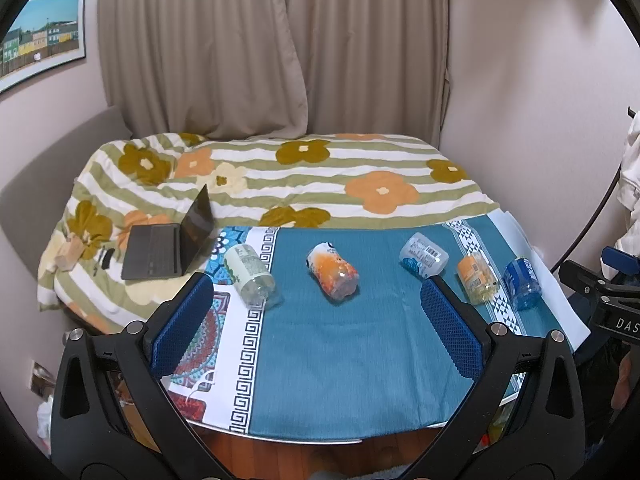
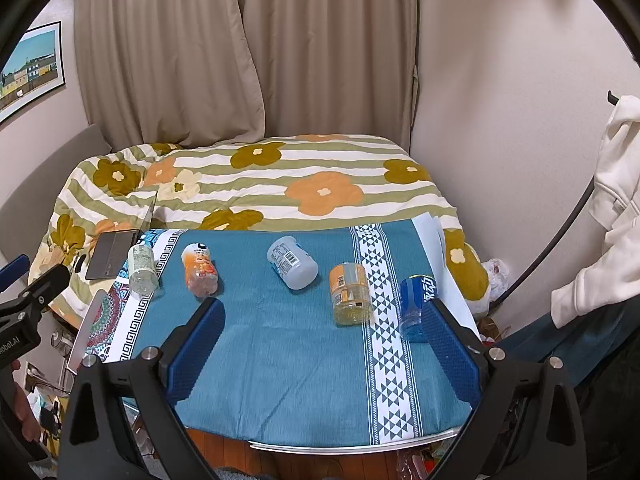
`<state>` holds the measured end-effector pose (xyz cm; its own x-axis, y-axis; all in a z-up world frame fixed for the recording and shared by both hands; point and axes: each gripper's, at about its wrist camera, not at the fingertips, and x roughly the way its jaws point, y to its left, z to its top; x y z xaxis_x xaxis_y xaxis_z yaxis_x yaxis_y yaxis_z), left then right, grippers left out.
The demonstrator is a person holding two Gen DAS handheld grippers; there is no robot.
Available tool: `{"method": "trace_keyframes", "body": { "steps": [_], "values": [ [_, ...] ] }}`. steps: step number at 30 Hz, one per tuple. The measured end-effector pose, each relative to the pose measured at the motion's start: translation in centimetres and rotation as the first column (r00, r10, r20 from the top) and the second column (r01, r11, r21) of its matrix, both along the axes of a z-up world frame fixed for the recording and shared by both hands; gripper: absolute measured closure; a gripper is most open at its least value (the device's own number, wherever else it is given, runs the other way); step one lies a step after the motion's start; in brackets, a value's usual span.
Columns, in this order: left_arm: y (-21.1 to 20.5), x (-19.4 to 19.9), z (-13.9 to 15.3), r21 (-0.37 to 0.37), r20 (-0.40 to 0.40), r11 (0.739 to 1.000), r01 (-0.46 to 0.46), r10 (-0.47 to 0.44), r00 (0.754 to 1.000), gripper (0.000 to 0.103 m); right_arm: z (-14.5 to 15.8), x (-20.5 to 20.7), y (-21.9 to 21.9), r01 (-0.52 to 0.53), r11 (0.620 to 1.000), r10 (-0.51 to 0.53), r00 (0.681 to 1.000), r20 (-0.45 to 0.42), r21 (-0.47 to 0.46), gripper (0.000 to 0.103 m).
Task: Flip cup upright
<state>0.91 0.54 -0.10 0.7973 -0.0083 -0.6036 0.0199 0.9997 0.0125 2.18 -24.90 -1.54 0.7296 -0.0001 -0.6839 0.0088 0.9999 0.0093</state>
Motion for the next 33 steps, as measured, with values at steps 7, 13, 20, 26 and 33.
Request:
{"method": "trace_keyframes", "body": {
  "steps": [7,13,20,26,33],
  "values": [
    [0.0,0.0,0.0,-0.001,0.0,1.0,0.001,-0.001,1.0,0.0,0.0,0.0,0.1,0.0,1.0,0.0,1.0,-0.001,0.0,0.005],
    [0.0,0.0,0.0,-0.001,0.0,1.0,-0.001,0.001,1.0,0.0,0.0,0.0,0.1,0.0,1.0,0.0,1.0,0.0,0.0,0.005],
    [-0.1,0.1,0.0,-0.002,0.002,1.0,0.004,-0.004,1.0,0.0,0.0,0.1,0.0,0.002,1.0,-0.002,1.0,0.001,-0.003,0.005],
    [-0.6,0.5,0.2,-0.003,0.007,1.0,0.015,-0.015,1.0,0.0,-0.1,0.4,0.1,0.014,1.0,-0.014,1.0,0.003,0.001,0.005],
    [0.6,0.5,0.5,-0.003,0.019,1.0,0.027,-0.027,0.999,0.0,0.3,0.0,0.6,0.028,1.0,-0.028,1.0,0.009,-0.001,0.005]
  ]
}}
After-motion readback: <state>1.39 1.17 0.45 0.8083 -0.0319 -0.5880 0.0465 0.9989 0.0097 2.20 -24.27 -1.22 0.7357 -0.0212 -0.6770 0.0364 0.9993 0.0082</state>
